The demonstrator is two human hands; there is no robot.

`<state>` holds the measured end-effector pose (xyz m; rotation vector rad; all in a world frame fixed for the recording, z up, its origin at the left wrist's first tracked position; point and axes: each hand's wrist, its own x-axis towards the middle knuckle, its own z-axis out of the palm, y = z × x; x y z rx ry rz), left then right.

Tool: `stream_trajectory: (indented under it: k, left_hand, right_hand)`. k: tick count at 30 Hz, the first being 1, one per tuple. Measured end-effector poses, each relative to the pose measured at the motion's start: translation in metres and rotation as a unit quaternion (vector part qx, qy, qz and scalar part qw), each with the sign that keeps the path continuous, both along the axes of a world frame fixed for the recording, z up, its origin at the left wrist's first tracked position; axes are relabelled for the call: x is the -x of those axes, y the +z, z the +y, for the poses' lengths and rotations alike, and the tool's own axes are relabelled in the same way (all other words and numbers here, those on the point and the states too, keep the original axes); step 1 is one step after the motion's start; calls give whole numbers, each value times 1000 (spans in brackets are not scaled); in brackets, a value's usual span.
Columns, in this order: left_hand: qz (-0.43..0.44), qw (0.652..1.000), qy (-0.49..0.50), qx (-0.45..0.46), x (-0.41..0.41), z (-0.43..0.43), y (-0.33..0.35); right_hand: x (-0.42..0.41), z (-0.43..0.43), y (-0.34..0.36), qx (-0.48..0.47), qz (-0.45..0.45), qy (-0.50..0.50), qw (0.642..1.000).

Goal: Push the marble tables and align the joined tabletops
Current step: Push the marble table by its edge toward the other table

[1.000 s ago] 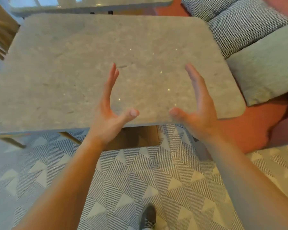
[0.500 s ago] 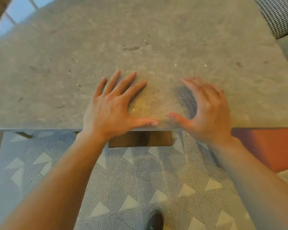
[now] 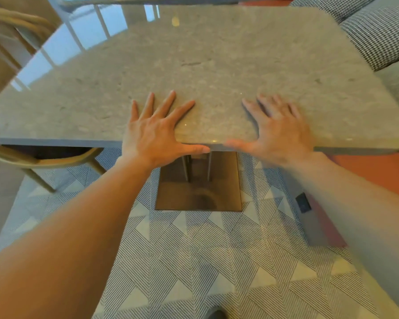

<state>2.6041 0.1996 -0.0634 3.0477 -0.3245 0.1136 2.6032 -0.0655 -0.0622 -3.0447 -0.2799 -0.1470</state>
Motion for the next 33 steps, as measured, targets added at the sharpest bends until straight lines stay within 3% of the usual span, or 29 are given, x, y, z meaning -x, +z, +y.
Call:
stream_trajectory:
  k: [4, 14, 33]
  left_hand:
    - [-32, 999, -4, -7, -5, 1, -7]
    - [-34, 999, -4, -18, -23, -7, -12]
    - [-50, 998, 23, -24, -69, -41, -18]
  right_hand:
    - [-8, 0, -5, 60, -6, 24, 998]
    - [-28, -9, -6, 89, -10, 33, 995]
    - [-87, -40, -6, 83, -28, 45, 995]
